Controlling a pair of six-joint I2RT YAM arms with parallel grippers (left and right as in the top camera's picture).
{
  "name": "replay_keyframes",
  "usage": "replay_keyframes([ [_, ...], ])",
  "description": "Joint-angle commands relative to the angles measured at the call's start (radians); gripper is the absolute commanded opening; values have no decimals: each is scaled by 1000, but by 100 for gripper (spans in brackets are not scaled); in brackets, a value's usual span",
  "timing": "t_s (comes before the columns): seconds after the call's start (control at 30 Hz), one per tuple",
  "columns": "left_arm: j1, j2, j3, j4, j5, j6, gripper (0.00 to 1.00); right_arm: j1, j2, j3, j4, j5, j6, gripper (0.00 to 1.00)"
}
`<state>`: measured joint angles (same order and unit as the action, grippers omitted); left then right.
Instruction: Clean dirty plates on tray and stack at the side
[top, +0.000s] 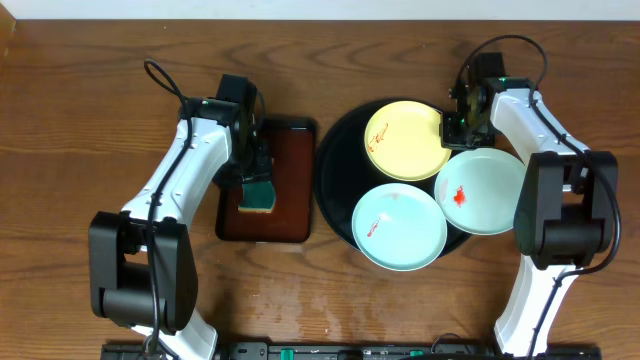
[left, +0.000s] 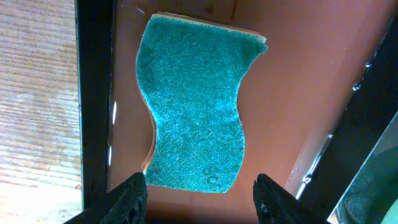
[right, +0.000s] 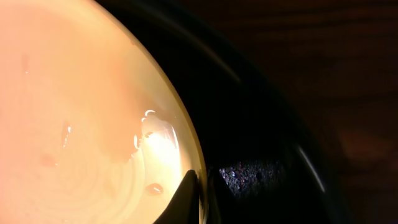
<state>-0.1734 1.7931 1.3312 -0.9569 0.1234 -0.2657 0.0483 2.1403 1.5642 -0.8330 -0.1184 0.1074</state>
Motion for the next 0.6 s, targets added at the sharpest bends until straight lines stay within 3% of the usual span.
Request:
replay_keyframes([
  [0.0, -3, 8, 14, -2, -20, -6, 57, 5, -3, 26, -5, -6, 12, 5],
  [0.3, -3, 8, 14, -2, -20, -6, 56, 5, -3, 33, -5, -6, 12, 9],
  [0.57, -3, 8, 14, -2, -20, -6, 57, 5, -5, 34, -22, -6, 12, 2],
])
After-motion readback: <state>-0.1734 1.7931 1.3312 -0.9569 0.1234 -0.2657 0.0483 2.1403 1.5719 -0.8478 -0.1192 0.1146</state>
